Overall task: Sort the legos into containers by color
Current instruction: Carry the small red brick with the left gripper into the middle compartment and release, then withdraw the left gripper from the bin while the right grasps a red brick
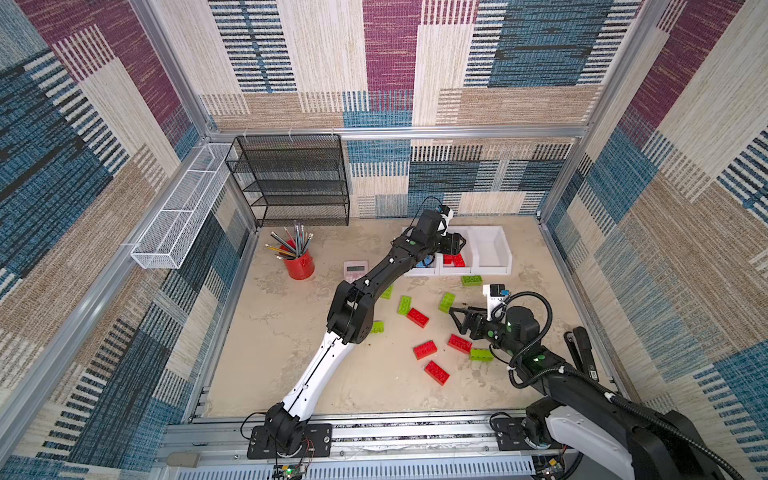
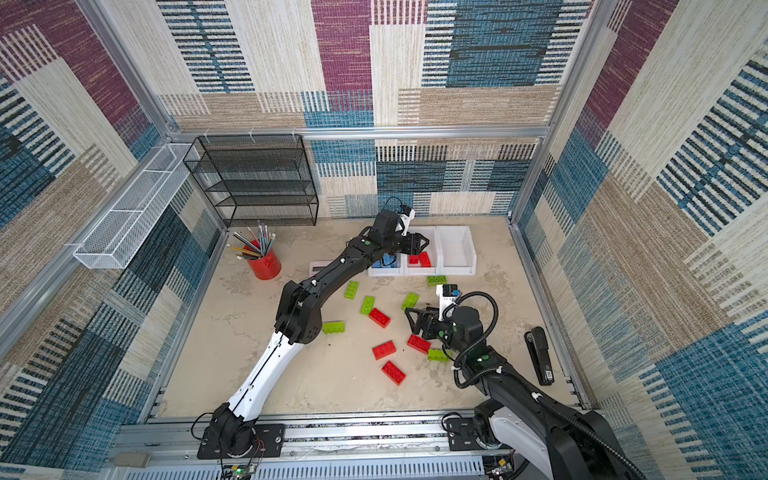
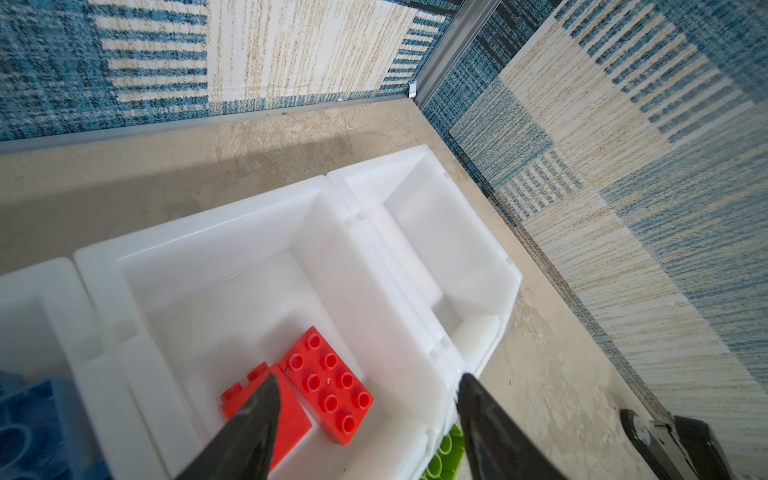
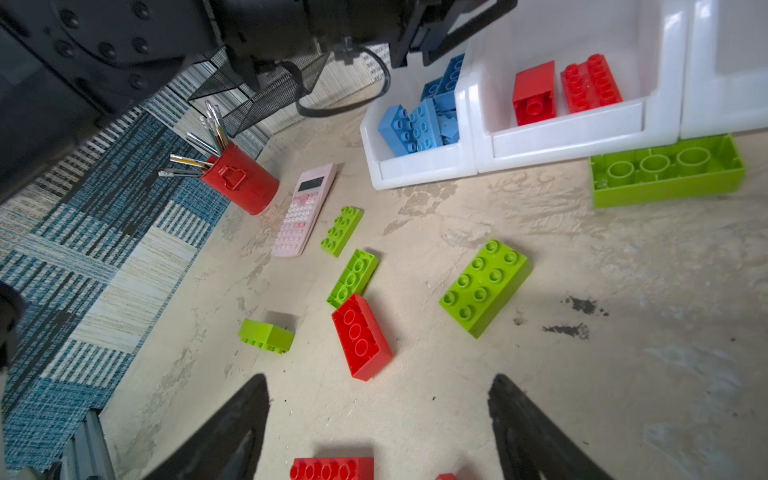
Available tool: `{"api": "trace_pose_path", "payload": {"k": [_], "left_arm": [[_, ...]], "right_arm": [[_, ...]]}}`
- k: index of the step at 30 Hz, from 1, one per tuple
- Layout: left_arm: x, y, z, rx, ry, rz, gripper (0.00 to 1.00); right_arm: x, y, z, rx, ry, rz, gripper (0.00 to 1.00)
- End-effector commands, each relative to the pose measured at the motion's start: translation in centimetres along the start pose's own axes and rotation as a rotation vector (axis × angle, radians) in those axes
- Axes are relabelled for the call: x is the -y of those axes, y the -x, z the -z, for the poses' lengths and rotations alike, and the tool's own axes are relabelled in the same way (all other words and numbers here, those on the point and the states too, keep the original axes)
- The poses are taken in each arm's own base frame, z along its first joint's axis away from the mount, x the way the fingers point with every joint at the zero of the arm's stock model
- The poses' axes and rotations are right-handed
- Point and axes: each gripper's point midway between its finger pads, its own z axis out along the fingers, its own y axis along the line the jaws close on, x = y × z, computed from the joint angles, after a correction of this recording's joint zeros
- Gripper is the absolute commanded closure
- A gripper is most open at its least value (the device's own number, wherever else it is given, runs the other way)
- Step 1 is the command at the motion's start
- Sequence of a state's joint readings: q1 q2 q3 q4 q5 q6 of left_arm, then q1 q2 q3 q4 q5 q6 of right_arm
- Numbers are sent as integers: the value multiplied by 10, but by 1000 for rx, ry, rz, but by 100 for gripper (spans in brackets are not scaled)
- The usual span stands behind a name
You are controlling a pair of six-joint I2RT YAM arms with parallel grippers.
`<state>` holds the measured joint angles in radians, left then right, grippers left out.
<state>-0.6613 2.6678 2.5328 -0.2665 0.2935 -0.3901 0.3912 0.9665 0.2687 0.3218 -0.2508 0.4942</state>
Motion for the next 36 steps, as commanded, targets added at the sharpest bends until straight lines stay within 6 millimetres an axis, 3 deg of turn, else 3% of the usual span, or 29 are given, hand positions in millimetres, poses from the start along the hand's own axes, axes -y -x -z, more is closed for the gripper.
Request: {"api": "trace_pose_path", "payload": {"k": [1, 9, 15, 20, 26, 29, 36], "left_arm": [[14, 31, 29, 62, 3, -5, 31], [27, 51, 121, 223, 41, 66, 31], [38, 37, 206, 298, 69, 87, 31], [32, 2, 269, 312, 138, 120, 31], [16, -47, 320, 296, 223, 153, 31], [11, -68, 339, 297, 241, 183, 31], [-4, -124, 360, 220, 276, 220, 31]], "right_arm": [[10, -10, -4, -73, -66, 20, 16], [7, -19, -22, -212, -116, 92, 18], [-3, -25, -38, -295, -67, 179, 20], [-15, -28, -56, -336, -29, 243, 22], [-20, -43, -81, -422, -1, 311, 22], [-22, -54, -93, -467, 10, 346, 23], [-22, -78, -105, -516, -5, 422, 26]]}}
